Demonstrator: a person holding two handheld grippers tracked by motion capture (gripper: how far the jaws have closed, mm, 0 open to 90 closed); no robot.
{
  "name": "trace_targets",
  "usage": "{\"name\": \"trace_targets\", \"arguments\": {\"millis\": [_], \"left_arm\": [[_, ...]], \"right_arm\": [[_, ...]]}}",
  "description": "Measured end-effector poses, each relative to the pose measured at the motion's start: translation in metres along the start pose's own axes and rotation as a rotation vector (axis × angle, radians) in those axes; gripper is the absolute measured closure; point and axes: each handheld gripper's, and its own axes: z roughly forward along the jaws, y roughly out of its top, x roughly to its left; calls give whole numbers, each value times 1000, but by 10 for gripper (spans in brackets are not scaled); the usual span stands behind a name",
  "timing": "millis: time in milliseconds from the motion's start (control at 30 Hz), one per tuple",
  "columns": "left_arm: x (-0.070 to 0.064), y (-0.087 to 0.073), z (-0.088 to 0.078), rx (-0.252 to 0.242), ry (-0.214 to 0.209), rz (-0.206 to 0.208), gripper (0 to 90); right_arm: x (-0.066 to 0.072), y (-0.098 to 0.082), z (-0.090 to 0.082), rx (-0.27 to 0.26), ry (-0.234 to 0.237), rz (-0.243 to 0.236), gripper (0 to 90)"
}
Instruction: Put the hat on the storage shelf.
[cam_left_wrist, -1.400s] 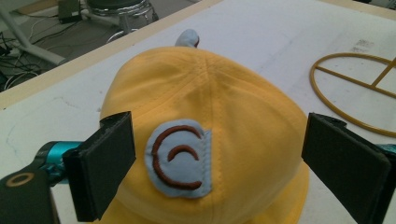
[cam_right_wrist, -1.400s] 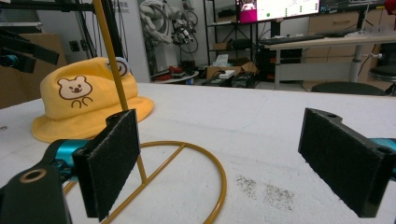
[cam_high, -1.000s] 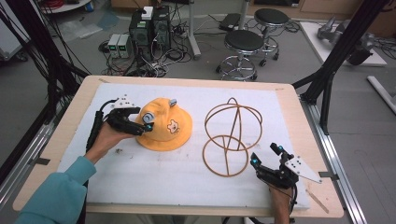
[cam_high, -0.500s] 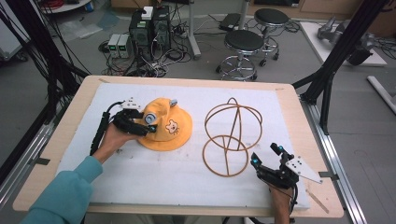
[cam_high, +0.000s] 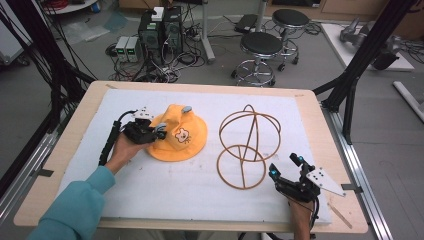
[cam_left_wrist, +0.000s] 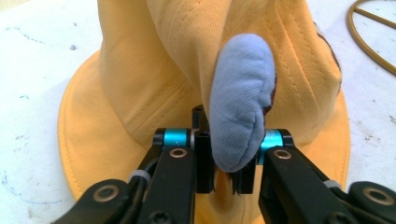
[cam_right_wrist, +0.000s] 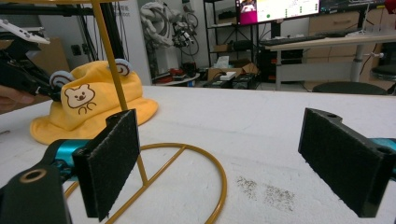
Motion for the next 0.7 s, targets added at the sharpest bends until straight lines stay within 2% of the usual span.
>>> {"name": "trace_targets", "arguments": {"millis": [200, 467, 567, 700], "left_arm": [[-5, 5, -10, -18, -13, 19, 838], [-10, 13, -41, -106, -8, 8, 839], [-13, 22, -54, -108, -7, 27, 839], [-17, 41, -73, -152, -12, 41, 840]], "right_arm": [[0, 0, 0, -2, 1, -6, 115], [1, 0, 1, -1, -4, -17, 114], [1, 0, 1, 2, -4, -16, 114], [1, 0, 1, 3, -6, -17, 114]]}}
